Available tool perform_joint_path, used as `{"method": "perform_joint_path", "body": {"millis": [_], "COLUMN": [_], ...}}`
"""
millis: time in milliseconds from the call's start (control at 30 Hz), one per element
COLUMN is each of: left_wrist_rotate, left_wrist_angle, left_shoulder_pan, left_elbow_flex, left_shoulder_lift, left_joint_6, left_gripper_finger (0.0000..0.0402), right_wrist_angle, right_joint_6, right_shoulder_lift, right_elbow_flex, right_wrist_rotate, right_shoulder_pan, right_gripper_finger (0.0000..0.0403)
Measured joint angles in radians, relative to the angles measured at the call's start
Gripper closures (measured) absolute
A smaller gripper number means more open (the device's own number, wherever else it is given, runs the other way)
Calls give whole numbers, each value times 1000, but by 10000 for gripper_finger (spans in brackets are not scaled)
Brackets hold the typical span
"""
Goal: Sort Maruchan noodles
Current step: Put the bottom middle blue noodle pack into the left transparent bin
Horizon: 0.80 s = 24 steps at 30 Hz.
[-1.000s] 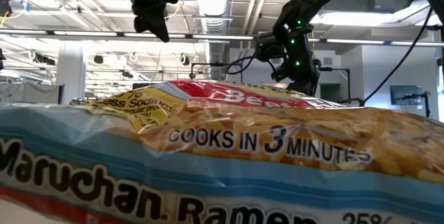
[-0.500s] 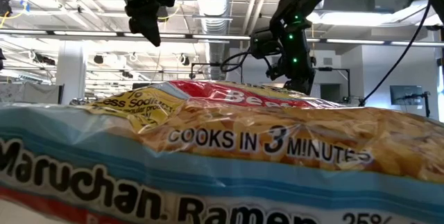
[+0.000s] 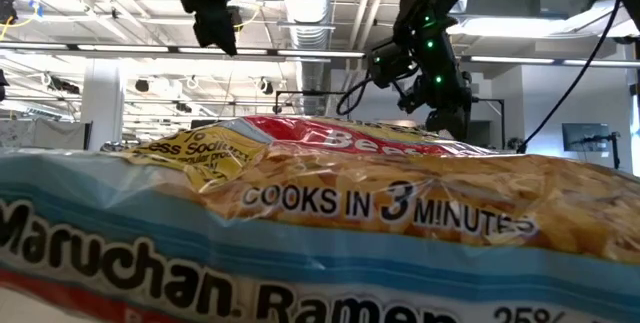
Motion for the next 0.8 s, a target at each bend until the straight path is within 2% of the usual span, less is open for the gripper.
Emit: {"method": "perform_joint_path", "body": {"millis": [433, 667, 800], "left_wrist_rotate": [2, 2, 5], "left_wrist_angle": [76, 100, 147], "left_shoulder_pan": [-195, -258, -277], "left_elbow_flex": [0, 0, 0], "left_shoulder_lift": [0, 0, 7], "left_joint_6": [-44, -43, -54], "left_gripper_finger": [276, 275, 260], "right_wrist_angle": [-67, -66, -65], "right_joint_6": [158, 211, 235], "right_shoulder_lift": [-216, -328, -375], "right_elbow_flex": [0, 0, 0], "right_wrist_rotate": [-5, -6, -7], "right_shoulder_pan": [97, 167, 209], "right_gripper_finger": [209, 209, 209]}}
